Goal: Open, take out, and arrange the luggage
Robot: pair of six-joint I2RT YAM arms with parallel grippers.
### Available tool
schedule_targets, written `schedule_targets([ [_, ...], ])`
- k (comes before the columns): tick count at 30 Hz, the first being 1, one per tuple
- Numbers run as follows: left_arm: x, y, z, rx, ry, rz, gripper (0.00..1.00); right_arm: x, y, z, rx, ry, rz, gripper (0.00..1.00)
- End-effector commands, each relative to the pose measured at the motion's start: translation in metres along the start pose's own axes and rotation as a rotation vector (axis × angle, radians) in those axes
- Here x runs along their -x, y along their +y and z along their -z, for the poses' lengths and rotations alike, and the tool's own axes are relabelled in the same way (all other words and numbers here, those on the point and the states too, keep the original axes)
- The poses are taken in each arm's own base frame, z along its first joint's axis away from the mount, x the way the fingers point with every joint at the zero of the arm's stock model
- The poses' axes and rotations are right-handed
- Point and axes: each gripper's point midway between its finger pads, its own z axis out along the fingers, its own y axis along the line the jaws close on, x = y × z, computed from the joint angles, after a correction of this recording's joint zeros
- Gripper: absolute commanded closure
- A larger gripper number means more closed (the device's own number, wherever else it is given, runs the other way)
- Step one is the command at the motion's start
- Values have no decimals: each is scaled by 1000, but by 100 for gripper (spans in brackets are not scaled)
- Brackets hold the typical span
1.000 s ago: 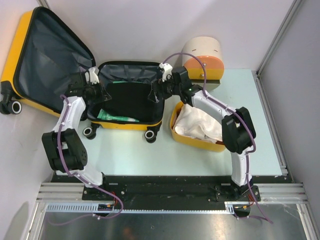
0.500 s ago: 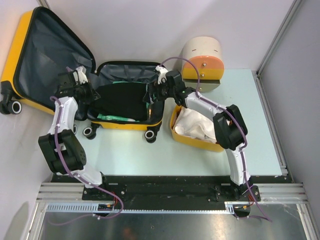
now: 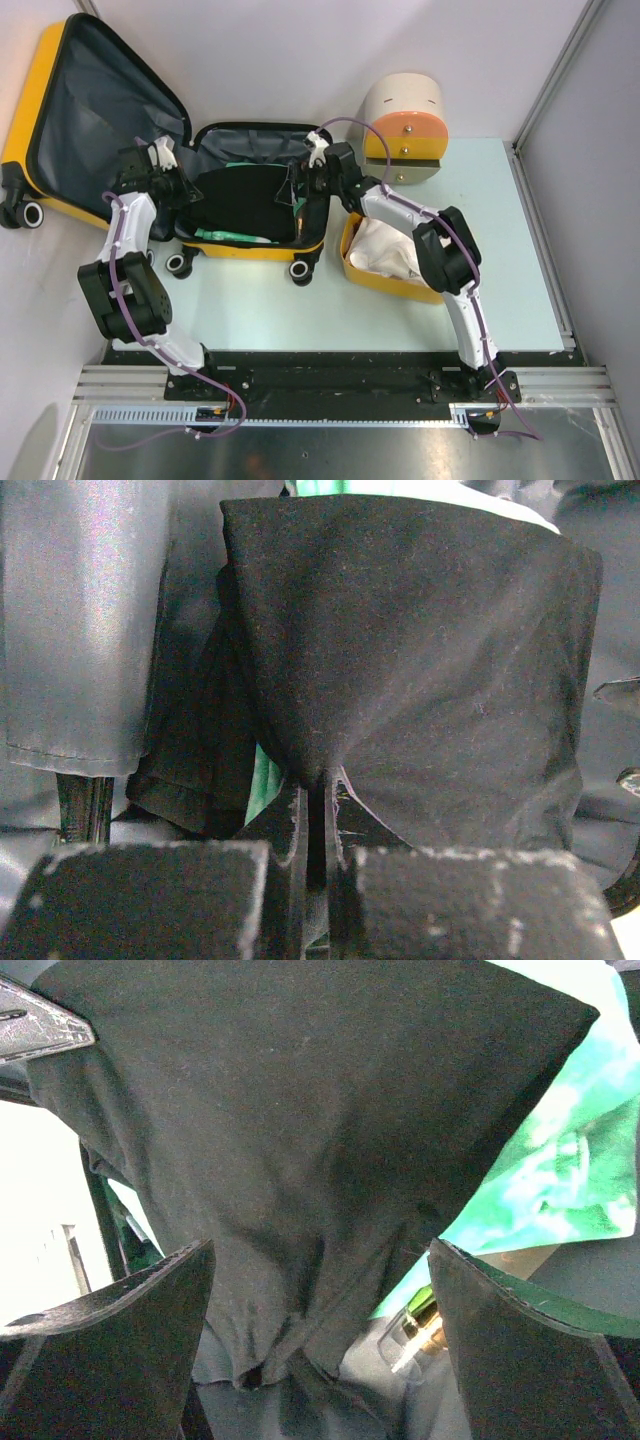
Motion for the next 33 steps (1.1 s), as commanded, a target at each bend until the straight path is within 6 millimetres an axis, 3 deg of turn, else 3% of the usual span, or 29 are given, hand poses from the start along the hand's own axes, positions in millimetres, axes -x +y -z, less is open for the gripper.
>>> schedule_targets([
  [1, 9, -7, 3, -27, -37, -19, 97, -12, 5, -13, -29, 32, -57, 8],
  [4, 7, -12, 3, -28, -35, -30, 97, -9, 2, -9, -126, 16, -74, 8],
  [8, 7, -17, 4, -32, -37, -38, 97, -22, 5, -6, -198, 54, -110, 8],
  [10, 6, -20, 4, -33, -35, -43, 96, -20, 8, -7, -256, 48, -123, 9],
  [11, 5, -22, 4, -35, -36, -47, 96, -29, 5, -6, -289, 80, -138, 8],
  [13, 5, -25, 4, -39, -36, -52, 96, -33, 11, -9, -265, 89, -159, 9],
  [16, 2, -27, 4, -38, -33, -57, 94, -28, 19, -10, -217, 82, -177, 24],
  [17, 2, -27, 4, -36, -32, -56, 92, -22, 21, -8, -202, 69, -182, 33],
  [20, 2, -26, 7, -30, -40, -75, 74, -9, 34, -5, -122, 46, -186, 54],
  [22, 1, -24, 10, -18, -44, -82, 54, -1, 38, -2, -89, 33, -187, 79],
  [23, -1, -21, 11, 0, -43, -73, 43, 5, 36, -1, -81, 18, -183, 100],
  [24, -2, -14, 12, 29, -43, -60, 31, 7, 33, -1, -84, 15, -184, 100],
  [27, -8, -4, 11, 54, -24, -26, 22, 9, 23, 3, -105, 11, -188, 100],
  [33, -24, 8, -1, 76, 39, -1, 20, 6, 16, 6, -124, 21, -191, 100],
])
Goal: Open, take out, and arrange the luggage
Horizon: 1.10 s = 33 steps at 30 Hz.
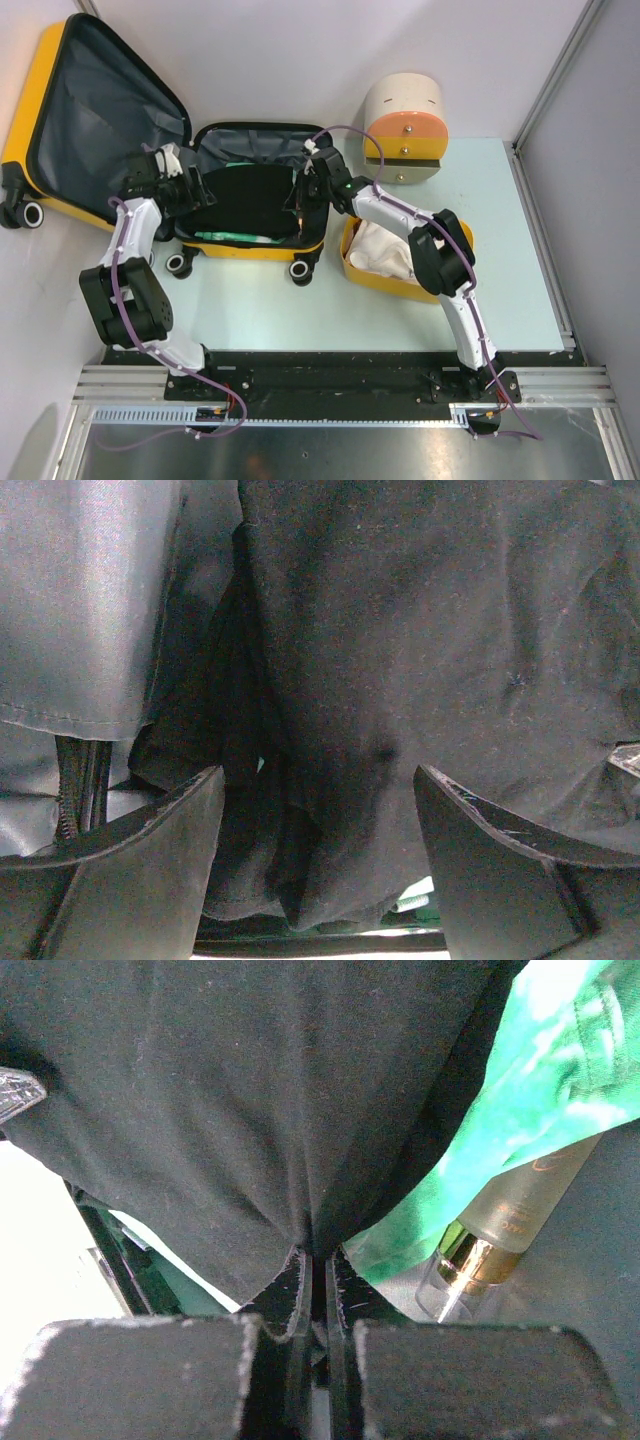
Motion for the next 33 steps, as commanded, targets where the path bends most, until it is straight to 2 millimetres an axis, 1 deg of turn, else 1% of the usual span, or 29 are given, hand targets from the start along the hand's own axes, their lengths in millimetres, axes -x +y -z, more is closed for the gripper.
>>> schedule_targets([
  [1, -10, 10, -7, 25, 37, 31, 20, 28, 19, 15, 44, -75, 27, 100],
  [4, -17, 8, -12, 9, 65, 49, 19, 30, 21, 16, 46, -80, 31, 100],
  [6, -20, 2, -14, -27, 76, 61, 20, 32, 21, 16, 47, -84, 34, 100],
  [8, -22, 0, -16, -36, 84, 69, 20, 32, 22, 16, 49, -85, 42, 100],
  [10, -24, -2, -17, -46, 92, 79, 23, 32, 23, 15, 53, -84, 45, 100],
  [11, -21, -5, -14, -56, 82, 76, 31, 33, 24, 15, 55, -87, 53, 100],
  [13, -14, -10, -9, -70, 61, 66, 40, 36, 28, 18, 61, -99, 70, 100],
  [14, -7, -15, -2, -73, 36, 48, 50, 37, 29, 18, 63, -104, 87, 100],
  [16, 2, -20, 5, -69, 3, 3, 62, 43, 35, 22, 71, -126, 110, 100],
  [17, 11, -30, 13, -78, -25, -33, 74, 48, 38, 23, 74, -142, 124, 100],
  [19, 18, -37, 19, -80, -51, -95, 85, 54, 44, 24, 86, -157, 131, 100],
  [20, 23, -42, 22, -87, -67, -117, 94, 61, 51, 27, 104, -173, 137, 100],
  [21, 26, -48, 28, -98, -82, -128, 97, 65, 54, 29, 112, -179, 143, 100],
  [22, 29, -50, 31, -96, -92, -134, 100, 70, 58, 31, 122, -194, 153, 100],
  [23, 33, -56, 35, -104, -106, -150, 100, 73, 62, 33, 126, -205, 161, 100],
  [24, 36, -59, 37, -107, -117, -171, 100, 81, 69, 38, 136, -228, 180, 100],
  [25, 41, -65, 45, -114, -140, -189, 100, 88, 76, 45, 142, -251, 191, 100],
  [28, 55, -83, 61, -139, -195, -250, 100, 105, 86, 62, 144, -310, 221, 100],
  [29, 63, -92, 67, -150, -221, -271, 100, 113, 94, 74, 147, -337, 234, 100],
  [31, 69, -105, 78, -188, -246, -291, 100, 119, 101, 87, 144, -356, 266, 100],
  [32, 75, -116, 83, -214, -264, -308, 100, 125, 108, 102, 143, -379, 281, 100],
  [33, 76, -123, 87, -230, -272, -319, 100, 127, 112, 111, 141, -390, 296, 100],
])
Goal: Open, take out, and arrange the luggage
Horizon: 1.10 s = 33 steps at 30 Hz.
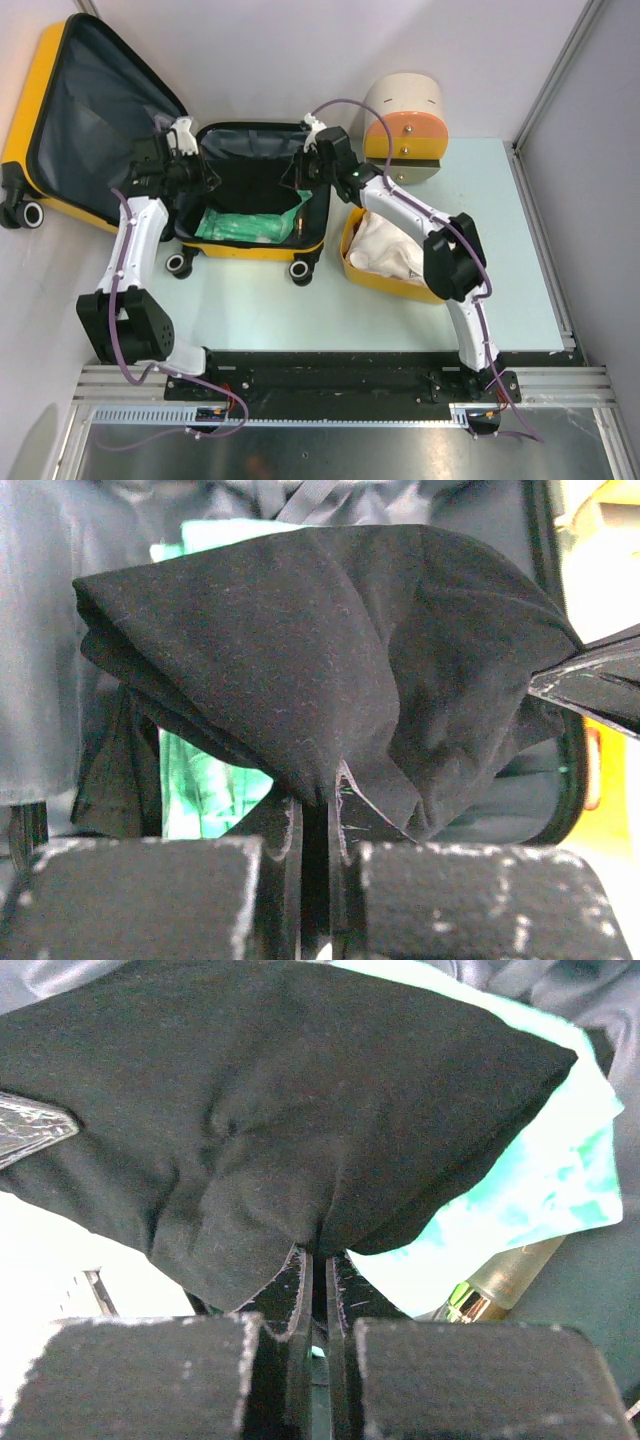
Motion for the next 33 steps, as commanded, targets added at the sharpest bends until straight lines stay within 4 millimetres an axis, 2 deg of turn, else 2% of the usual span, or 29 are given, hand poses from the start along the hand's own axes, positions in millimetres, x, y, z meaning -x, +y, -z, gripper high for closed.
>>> schedule_targets([
  [1, 58, -47, 36, -104, -175, -150, 100, 90, 57, 70, 60, -228, 146, 100],
  [2, 62, -64, 39, -144, -186, -173, 100, 90, 54, 75, 45, -230, 170, 100],
  [3, 64, -73, 41, -164, -190, -185, 100, 101, 64, 96, 50, -262, 193, 100],
  [4, 68, -77, 43, -174, -201, -192, 100, 102, 62, 104, 39, -266, 206, 100],
  [5, 62, -105, 40, -249, -185, -222, 100, 95, 54, 109, 13, -252, 221, 100],
  [6, 62, -115, 40, -278, -182, -233, 100, 99, 58, 127, 3, -261, 230, 100],
  [7, 60, -134, 41, -325, -179, -251, 100, 103, 50, 140, -29, -271, 229, 100],
  [8, 57, -146, 39, -363, -164, -253, 100, 93, 39, 146, -58, -247, 229, 100],
  [9, 54, -156, 38, -387, -159, -261, 100, 95, 41, 170, -76, -257, 230, 100],
  [10, 46, -178, 37, -437, -141, -283, 100, 92, 34, 181, -105, -255, 224, 100],
  [11, 41, -190, 35, -463, -130, -288, 100, 74, 11, 187, -154, -213, 206, 100],
  [12, 36, -202, 30, -495, -118, -287, 100, 66, 3, 200, -184, -203, 196, 100],
  [13, 21, -227, 28, -558, -85, -295, 100, 69, 6, 226, -211, -241, 203, 100],
  [14, 13, -243, 26, -592, -67, -285, 100, 61, -2, 239, -245, -236, 204, 100],
  [15, 6, -256, 16, -610, -56, -292, 100, 37, -26, 247, -318, -176, 194, 100],
  [16, -10, -282, 16, -664, -33, -317, 100, 37, -32, 271, -367, -202, 190, 100],
  [17, -16, -294, 14, -685, -32, -329, 100, 31, -42, 281, -400, -191, 181, 100],
  [18, -17, -307, 11, -706, -59, -344, 100, 14, -71, 293, -468, -149, 153, 100],
  [19, -34, -323, 3, -723, -34, -357, 100, 10, -82, 305, -504, -155, 150, 100],
  [20, -39, -331, -2, -732, -23, -353, 100, 11, -86, 319, -523, -178, 145, 100],
  [21, -41, -340, -6, -748, -26, -355, 100, 9, -105, 332, -570, -185, 119, 100],
  [22, -52, -351, -19, -762, 8, -355, 100, 3, -114, 337, -584, -173, 116, 100],
  [25, -52, -371, -25, -798, 10, -345, 100, 1, -133, 356, -640, -184, 113, 100],
  [26, -56, -374, -32, -798, 23, -335, 100, 4, -133, 364, -647, -202, 122, 100],
  [28, -56, -384, -30, -828, 23, -332, 100, -1, -137, 372, -653, -200, 109, 100],
  [30, -65, -385, -34, -835, 49, -325, 100, -25, -142, 373, -660, -147, 74, 100],
  [31, -77, -380, -39, -829, 78, -330, 100, -34, -144, 372, -661, -129, 62, 100],
  [32, -85, -376, -42, -820, 93, -337, 100, -58, -154, 369, -674, -77, 49, 100],
  [33, -95, -371, -47, -808, 112, -341, 100, -63, -160, 372, -695, -81, 51, 100],
])
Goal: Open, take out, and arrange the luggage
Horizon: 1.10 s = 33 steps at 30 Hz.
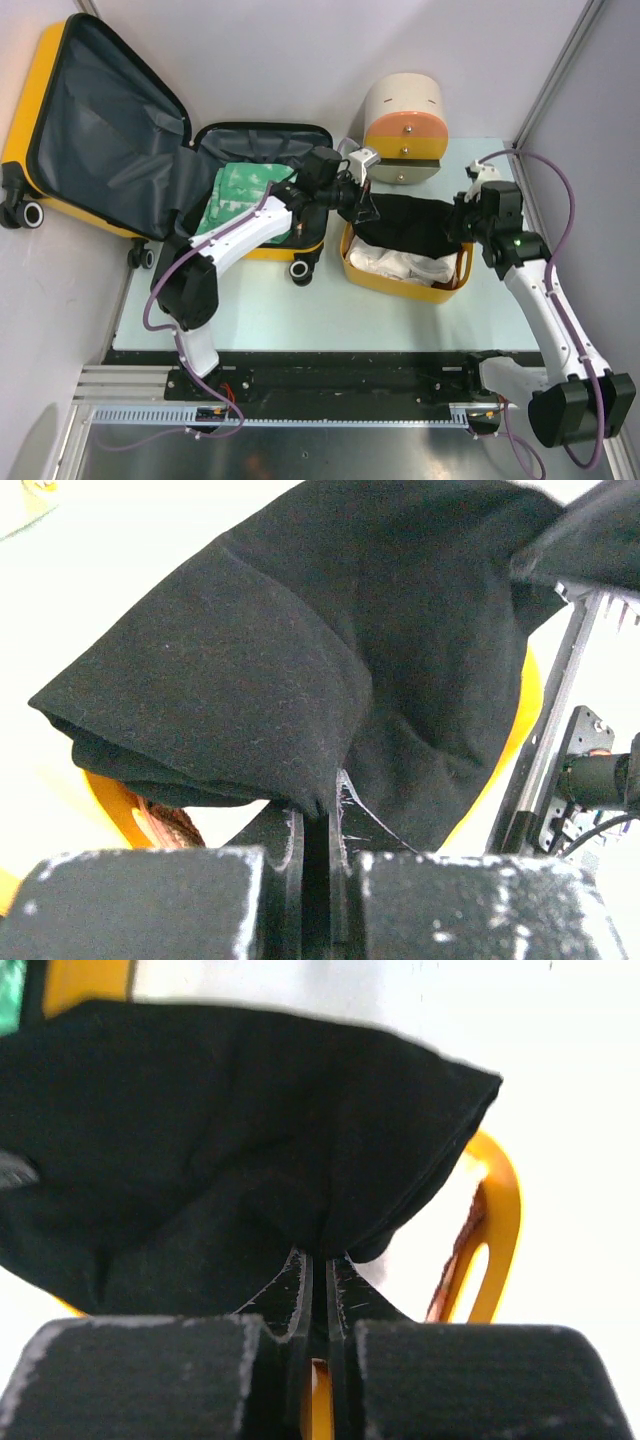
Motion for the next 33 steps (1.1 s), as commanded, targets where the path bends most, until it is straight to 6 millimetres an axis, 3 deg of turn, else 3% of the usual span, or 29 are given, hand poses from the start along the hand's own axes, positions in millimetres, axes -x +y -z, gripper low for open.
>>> schedule_targets([
  [1, -5, -6, -1, -31, -20, -23, 100, -33, -13, 2, -22, 31, 29, 100],
  [4, -46, 4, -12, -42, 67, 7, 96, -60, -28, -11, -24, 109, 14, 100],
  [7, -71, 2, -17, -69, 124, 79, 94, -74, -42, -17, -44, 166, 18, 100],
  [11, -66, -9, -6, -79, 110, 113, 98, -65, -58, -7, -66, 145, 16, 100],
  [13, -54, -17, 6, -79, 76, 101, 98, -52, -58, 0, -61, 129, 5, 100],
  [16, -49, -28, 19, -96, 60, 109, 98, -51, -58, 6, -50, 138, 34, 100],
  [18, -56, -30, 21, -103, 77, 125, 98, -58, -59, 8, -53, 167, 34, 100],
  [23, -97, -9, 13, -35, 163, 161, 97, -77, -59, -5, -34, 218, 2, 100],
  [26, -108, -5, 7, -31, 200, 173, 79, -83, -58, -14, -15, 240, 12, 100],
  [27, -107, -1, 4, -26, 209, 166, 66, -86, -52, -17, 23, 261, 16, 85],
  [29, -108, -1, 10, -37, 239, 163, 54, -89, -47, -9, 81, 294, 29, 52],
  [30, -91, -2, 24, -51, 198, 120, 44, -76, -34, 0, 161, 255, 76, 24],
  [32, -74, -9, 47, -95, 146, 71, 30, -65, -25, 14, 207, 222, 118, 8],
  [33, -67, -9, 63, -130, 110, 17, 2, -53, -18, 20, 247, 179, 177, 0],
])
